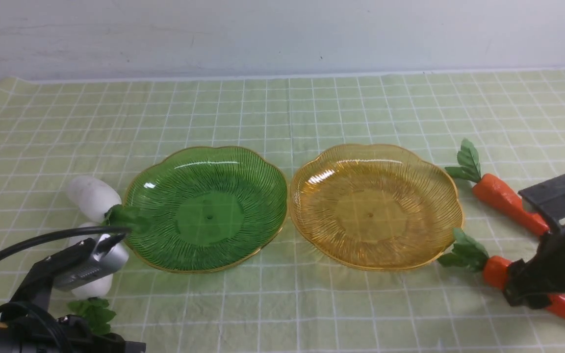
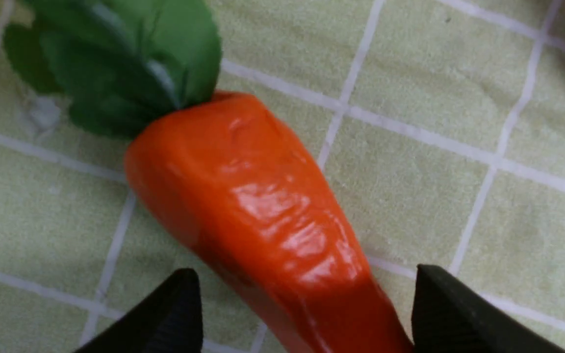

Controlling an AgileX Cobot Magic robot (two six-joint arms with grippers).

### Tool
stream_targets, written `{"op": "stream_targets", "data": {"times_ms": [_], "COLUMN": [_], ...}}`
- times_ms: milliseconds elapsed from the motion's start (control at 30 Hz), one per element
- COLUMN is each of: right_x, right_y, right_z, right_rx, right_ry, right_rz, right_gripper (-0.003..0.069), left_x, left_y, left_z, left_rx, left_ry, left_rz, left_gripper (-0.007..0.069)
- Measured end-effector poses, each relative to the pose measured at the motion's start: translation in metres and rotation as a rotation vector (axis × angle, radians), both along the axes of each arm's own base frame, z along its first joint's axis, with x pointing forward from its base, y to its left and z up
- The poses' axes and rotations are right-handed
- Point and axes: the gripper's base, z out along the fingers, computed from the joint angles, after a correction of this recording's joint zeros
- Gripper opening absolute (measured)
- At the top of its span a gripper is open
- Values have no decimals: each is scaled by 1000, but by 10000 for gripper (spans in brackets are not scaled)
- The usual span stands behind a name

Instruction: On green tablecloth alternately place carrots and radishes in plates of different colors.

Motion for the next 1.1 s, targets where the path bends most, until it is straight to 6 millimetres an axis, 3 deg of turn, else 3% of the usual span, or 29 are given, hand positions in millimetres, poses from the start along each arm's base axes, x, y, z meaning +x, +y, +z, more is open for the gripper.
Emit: {"op": "stream_targets", "data": {"times_ms": [100, 233, 367, 533, 600, 733, 800, 933, 1100], "right_x": [0, 0, 5, 15, 23, 37, 51, 66, 86], "right_y": [0, 0, -1, -2, -1, 9, 26, 47, 78], "right_z": [-5, -5, 11, 46, 69, 94, 106, 105, 76], "right_rx": [0, 2, -19, -33, -13, 114, 277, 374, 447], "right_ry": [24, 47, 91, 115, 93, 6, -121, -240, -276], "right_rz": [0, 0, 24, 11, -16, -63, -68, -37, -3], "right_gripper": [503, 429, 228, 223, 223, 223, 223, 223, 223], "left_x": [0, 0, 0, 0, 0, 0, 0, 0, 0], "left_y": [0, 0, 0, 0, 0, 0, 0, 0, 0], "left_z": [0, 0, 0, 0, 0, 0, 0, 0, 0], "left_rx": [0, 0, 2, 2, 2, 3, 3, 3, 3], "left_ry": [0, 0, -4, -4, -4, -4, -4, -4, -4], "left_rz": [0, 0, -5, -5, -5, -6, -6, -6, -6], "left_gripper": [-6, -6, -6, -6, -6, -6, -6, -6, -6]}}
